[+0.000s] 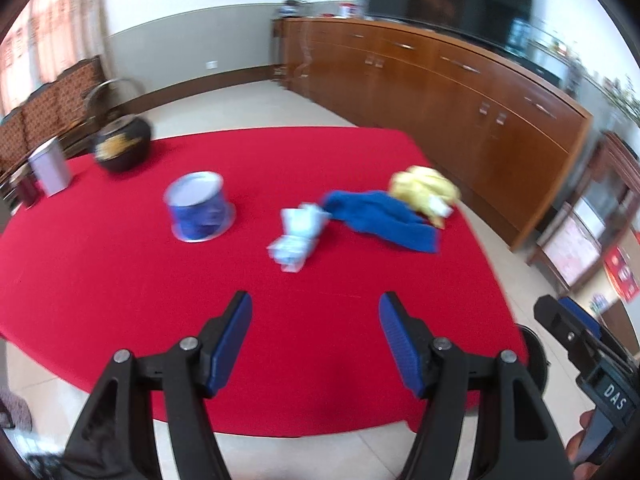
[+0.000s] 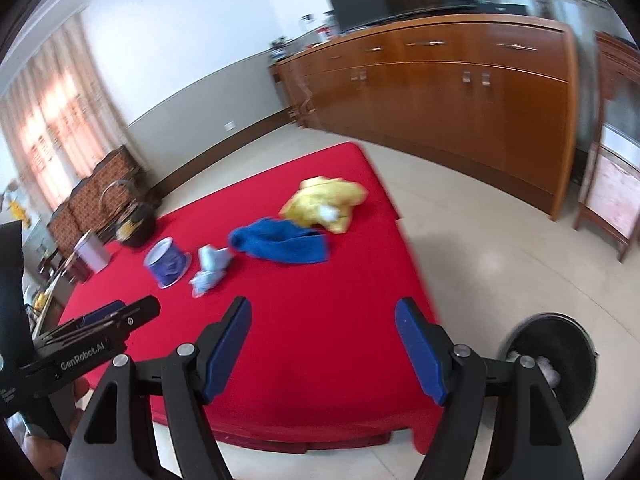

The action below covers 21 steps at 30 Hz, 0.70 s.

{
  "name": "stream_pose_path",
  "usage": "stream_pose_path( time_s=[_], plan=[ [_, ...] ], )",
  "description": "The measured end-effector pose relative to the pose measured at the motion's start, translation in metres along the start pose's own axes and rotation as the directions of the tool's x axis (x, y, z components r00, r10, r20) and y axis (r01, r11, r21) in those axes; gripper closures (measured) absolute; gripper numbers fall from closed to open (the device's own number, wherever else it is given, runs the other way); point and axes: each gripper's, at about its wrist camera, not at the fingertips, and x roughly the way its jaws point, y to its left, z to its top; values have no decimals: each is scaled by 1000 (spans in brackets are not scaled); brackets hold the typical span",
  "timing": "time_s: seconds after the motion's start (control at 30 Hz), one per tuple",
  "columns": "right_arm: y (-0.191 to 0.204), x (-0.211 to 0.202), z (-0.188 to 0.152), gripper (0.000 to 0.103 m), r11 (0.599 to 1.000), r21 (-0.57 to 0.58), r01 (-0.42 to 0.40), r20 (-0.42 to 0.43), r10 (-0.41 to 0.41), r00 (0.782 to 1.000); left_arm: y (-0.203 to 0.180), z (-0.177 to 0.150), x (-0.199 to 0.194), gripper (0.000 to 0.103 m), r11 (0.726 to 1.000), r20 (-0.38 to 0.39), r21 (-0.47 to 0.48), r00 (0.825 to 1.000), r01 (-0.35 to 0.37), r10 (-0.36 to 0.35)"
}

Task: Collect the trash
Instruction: 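Move both tools back over the table toward the blue tin, then grasp the blue tin with the left tool while the right tool grasps the light blue mask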

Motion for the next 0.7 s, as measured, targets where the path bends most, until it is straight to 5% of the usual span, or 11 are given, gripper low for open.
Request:
stream_pose_path(
  time_s=[0.27,0.7],
  plan=[
    [66,44,0,27,994,-78,-73,-51,69,996,67,5,26,35,993,-22,-87,996,-82,81],
    [120,132,9,21,987,-111,-119,-141,103,985,107,31,78,25,988,-35,-111,994,-108,104]
  ],
)
